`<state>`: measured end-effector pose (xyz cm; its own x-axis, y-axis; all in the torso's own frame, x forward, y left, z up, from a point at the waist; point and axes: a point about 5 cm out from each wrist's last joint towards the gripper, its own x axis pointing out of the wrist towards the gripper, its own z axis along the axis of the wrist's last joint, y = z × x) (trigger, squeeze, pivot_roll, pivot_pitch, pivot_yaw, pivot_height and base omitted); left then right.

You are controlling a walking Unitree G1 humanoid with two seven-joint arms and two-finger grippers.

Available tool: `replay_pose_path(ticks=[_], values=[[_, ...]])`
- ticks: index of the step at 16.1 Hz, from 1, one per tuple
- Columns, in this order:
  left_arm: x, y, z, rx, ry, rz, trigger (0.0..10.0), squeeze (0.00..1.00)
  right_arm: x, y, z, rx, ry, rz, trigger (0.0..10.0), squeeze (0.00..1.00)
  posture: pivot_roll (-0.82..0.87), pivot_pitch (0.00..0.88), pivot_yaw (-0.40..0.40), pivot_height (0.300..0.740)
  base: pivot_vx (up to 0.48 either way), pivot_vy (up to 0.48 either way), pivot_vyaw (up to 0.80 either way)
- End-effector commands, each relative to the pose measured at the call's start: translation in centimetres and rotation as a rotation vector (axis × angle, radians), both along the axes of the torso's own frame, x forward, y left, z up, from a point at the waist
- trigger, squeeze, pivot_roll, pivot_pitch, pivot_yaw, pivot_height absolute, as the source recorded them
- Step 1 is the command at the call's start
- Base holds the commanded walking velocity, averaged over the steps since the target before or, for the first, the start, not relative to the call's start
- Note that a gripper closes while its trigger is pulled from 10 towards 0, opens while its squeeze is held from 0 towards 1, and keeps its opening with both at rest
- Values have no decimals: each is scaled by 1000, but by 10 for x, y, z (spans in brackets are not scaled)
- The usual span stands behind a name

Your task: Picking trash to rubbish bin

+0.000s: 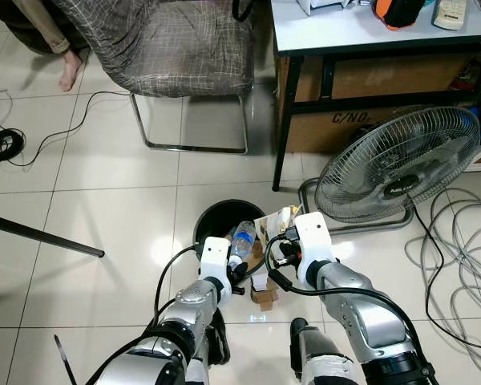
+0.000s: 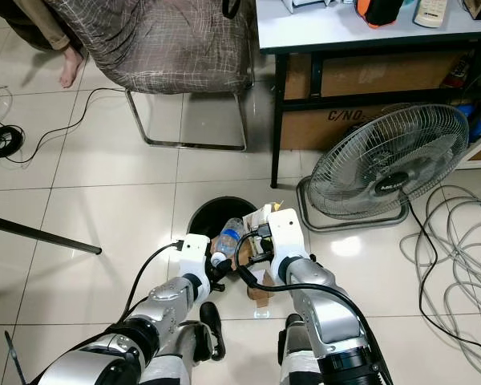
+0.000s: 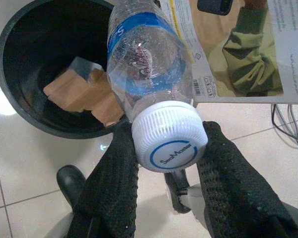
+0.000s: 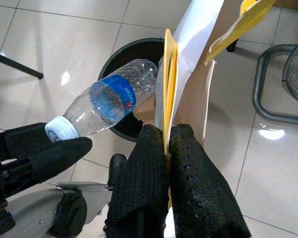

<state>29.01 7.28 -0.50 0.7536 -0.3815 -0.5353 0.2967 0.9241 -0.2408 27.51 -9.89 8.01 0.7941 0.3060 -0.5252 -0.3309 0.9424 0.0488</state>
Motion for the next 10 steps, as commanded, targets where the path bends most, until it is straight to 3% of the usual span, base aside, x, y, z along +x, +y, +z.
replay_pose_path(ticks=[1,10], values=[[-9,1,-10,17,49,-4,10000,0,-3,3,-1,14,12,3,10000,0,-289,349,112,740,0,0,0],[4,15,0,83,-39,67,10000,0,-4,0,0,11,8,0,10000,0,-299,349,113,740,0,0,0]])
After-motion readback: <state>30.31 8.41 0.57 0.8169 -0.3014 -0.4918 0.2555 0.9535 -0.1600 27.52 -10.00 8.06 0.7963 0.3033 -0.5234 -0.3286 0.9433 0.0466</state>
